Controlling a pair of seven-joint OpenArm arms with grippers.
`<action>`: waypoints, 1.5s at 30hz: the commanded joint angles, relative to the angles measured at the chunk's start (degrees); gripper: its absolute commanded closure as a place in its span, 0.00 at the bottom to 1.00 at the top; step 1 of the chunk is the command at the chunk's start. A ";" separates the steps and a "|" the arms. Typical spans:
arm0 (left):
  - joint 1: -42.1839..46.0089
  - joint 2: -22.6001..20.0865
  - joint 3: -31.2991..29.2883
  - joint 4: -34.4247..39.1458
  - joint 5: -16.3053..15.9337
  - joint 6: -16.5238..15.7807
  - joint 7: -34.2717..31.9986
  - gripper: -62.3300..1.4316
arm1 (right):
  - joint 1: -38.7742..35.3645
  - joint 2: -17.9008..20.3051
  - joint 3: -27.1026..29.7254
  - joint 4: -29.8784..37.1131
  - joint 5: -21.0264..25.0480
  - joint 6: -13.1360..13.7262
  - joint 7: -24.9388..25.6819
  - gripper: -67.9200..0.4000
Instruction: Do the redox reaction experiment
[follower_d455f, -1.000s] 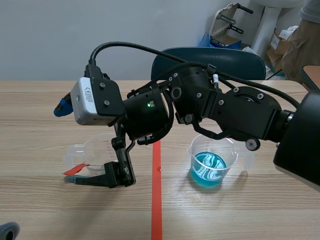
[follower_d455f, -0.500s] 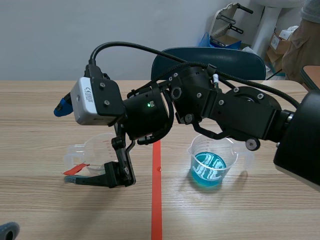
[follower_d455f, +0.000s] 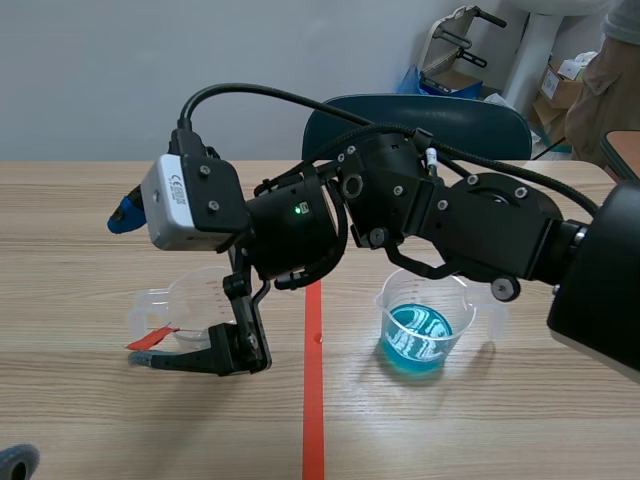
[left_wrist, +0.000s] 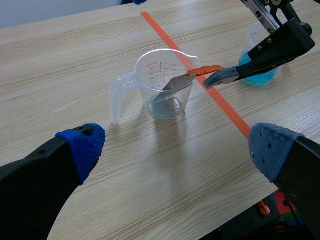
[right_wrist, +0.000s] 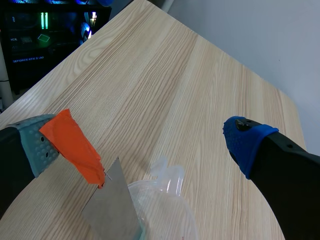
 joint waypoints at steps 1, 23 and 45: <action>-0.15 -0.02 0.42 0.72 -0.31 -0.24 -0.79 0.02 | 1.14 -0.20 0.07 0.48 0.92 0.44 0.59 0.00; 0.00 0.00 0.42 0.72 -2.36 -0.24 -0.83 0.02 | -15.02 22.10 13.68 21.53 28.98 0.44 -7.89 0.00; -0.02 -0.04 -6.82 14.05 -3.58 0.96 12.55 0.00 | -67.54 21.18 73.05 47.60 44.89 -3.34 -33.18 0.00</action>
